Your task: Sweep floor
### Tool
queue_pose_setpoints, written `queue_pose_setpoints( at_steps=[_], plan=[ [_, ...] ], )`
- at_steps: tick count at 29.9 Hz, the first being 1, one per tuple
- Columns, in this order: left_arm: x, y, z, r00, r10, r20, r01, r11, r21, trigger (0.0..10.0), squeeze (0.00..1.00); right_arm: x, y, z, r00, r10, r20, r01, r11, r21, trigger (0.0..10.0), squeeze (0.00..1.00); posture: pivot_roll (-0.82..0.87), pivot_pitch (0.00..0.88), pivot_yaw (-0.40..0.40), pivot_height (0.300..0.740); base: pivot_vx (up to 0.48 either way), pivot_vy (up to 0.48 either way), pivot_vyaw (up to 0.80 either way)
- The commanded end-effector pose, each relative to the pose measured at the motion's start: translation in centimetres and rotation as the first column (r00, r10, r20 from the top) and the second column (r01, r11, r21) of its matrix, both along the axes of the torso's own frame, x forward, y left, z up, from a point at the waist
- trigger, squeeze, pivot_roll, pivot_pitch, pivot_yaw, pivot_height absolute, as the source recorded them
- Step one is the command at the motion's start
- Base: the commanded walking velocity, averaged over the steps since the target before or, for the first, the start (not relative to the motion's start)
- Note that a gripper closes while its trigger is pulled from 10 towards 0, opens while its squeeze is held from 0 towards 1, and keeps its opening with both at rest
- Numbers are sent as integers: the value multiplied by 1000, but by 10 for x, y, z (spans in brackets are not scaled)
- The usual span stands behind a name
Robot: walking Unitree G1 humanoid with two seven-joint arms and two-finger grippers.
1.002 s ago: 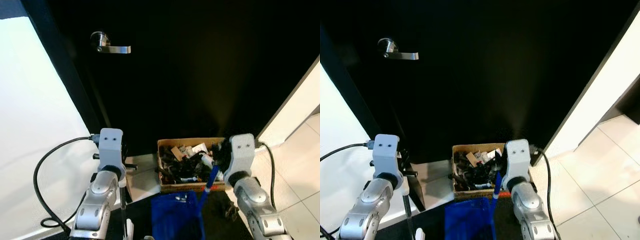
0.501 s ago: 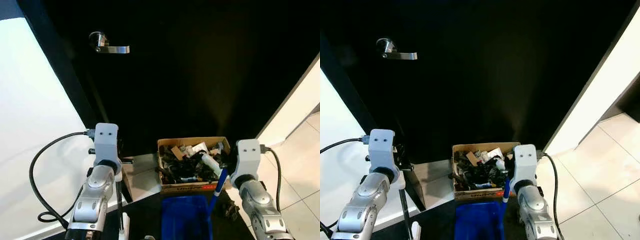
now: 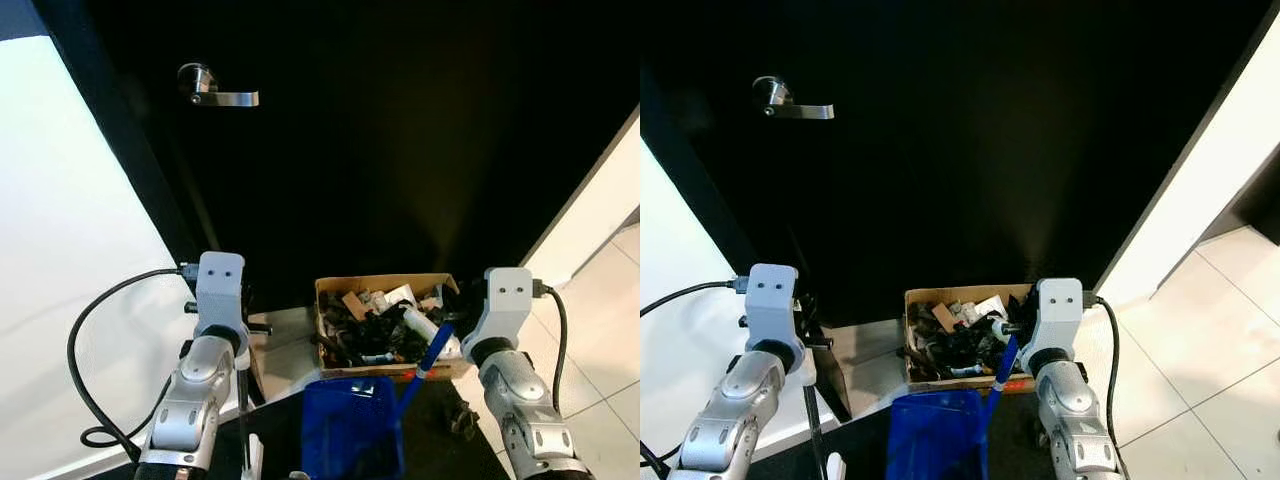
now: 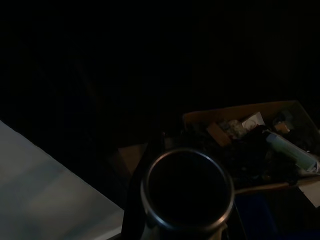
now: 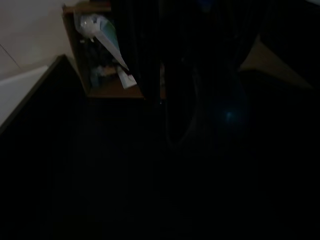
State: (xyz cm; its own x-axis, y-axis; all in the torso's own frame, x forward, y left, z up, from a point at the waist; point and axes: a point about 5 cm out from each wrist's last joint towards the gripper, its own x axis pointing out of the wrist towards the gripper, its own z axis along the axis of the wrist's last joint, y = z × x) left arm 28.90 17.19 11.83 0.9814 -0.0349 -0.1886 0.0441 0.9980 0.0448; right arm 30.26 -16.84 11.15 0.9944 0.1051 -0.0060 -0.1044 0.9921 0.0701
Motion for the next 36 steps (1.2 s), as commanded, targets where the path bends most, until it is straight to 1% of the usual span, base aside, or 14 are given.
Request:
queue_pose_setpoints(
  at_steps=[1, 6, 10, 14, 31, 36],
  plan=[
    [-2, -2, 2, 1000, -3, 7, 3, 1000, -2, 10000, 0, 3, -4, 14, 999, -6, 52, 5, 1000, 22, 10000, 0, 34, 137, 19, 740, 0, 0, 0],
    [-1, -3, 2, 1000, -5, 9, 5, 1000, -4, 10000, 0, 5, -9, 17, 999, -13, 53, 12, 1000, 26, 10000, 0, 33, 135, 18, 740, 0, 0, 0],
    [-1, -3, 2, 1000, -6, 11, 7, 1000, -5, 10000, 0, 4, -7, 16, 999, -3, 51, 1, 999, 35, 10000, 0, 33, 135, 18, 740, 0, 0, 0],
    [-3, -4, 5, 999, -18, 31, 19, 999, -44, 10000, 0, 2, -6, 11, 999, 4, 33, -6, 999, 36, 10000, 0, 33, 135, 18, 740, 0, 0, 0],
    [-4, -4, 4, 999, -25, 20, 26, 999, -33, 10000, 0, 1, -4, 5, 1000, 19, 5, -19, 999, 38, 10000, 0, 34, 128, 19, 740, 0, 0, 0],
    [-4, -4, 3, 999, -32, 17, 32, 999, -31, 10000, 0, 0, -5, 4, 1000, 19, 0, -19, 999, 36, 10000, 0, 32, 124, 21, 740, 0, -426, 0]
  ],
)
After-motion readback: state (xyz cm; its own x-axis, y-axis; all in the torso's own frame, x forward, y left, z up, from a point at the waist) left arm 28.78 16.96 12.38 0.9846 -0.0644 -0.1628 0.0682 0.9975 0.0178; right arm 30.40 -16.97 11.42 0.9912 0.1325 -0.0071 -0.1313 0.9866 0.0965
